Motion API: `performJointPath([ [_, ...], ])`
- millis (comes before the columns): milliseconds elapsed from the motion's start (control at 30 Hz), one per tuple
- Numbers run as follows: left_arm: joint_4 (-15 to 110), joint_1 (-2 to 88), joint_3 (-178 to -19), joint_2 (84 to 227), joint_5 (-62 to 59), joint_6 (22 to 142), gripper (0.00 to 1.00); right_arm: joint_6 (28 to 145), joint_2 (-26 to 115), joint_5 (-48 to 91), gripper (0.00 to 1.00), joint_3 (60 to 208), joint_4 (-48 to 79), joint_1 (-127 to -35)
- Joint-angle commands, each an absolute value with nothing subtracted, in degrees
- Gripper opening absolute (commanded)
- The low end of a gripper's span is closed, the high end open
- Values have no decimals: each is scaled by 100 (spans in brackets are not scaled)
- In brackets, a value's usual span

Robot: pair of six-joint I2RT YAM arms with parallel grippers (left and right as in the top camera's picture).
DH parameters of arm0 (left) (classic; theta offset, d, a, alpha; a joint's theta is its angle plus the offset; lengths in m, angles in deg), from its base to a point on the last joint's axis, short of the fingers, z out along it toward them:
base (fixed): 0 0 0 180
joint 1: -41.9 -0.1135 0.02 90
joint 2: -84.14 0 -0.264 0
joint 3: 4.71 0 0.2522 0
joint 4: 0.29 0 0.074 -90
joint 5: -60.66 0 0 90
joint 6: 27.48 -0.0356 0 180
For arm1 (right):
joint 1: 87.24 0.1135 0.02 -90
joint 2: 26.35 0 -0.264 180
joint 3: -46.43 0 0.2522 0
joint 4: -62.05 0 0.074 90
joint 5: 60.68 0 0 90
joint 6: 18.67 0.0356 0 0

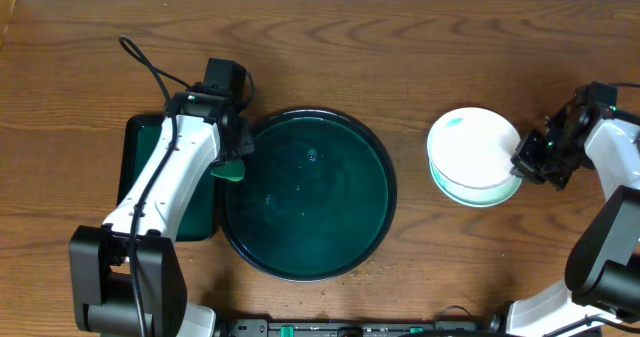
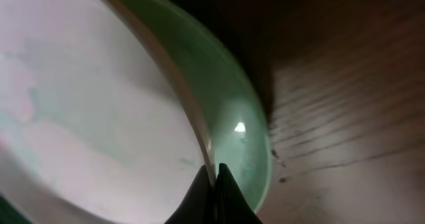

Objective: Clean dirty plates on tray and stack at the side
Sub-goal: 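Release the plate and drop the sponge into the basin with left gripper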

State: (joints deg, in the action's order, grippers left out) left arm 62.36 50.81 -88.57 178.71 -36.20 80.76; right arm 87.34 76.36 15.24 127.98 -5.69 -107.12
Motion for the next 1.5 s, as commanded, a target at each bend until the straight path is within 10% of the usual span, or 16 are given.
performJointPath([
  [0, 6223, 5081, -8918, 17812, -3753, 8192, 8, 8867, 7523, 1777, 1, 12601, -545, -10749],
  [400, 6159, 5081, -8918, 17812, -3753, 8192, 7, 8841, 7129, 1887, 7, 12516, -724, -10742],
  [667, 6120, 5074, -8921, 17812, -3753, 8172, 7, 8791, 6198, 1985, 45, 12516, -917, -10699],
  [1467, 5777, 3341, -8234, 17857, -3578, 6793, 7, 8349, 5947, 2267, 86, 12544, 528, -7741],
])
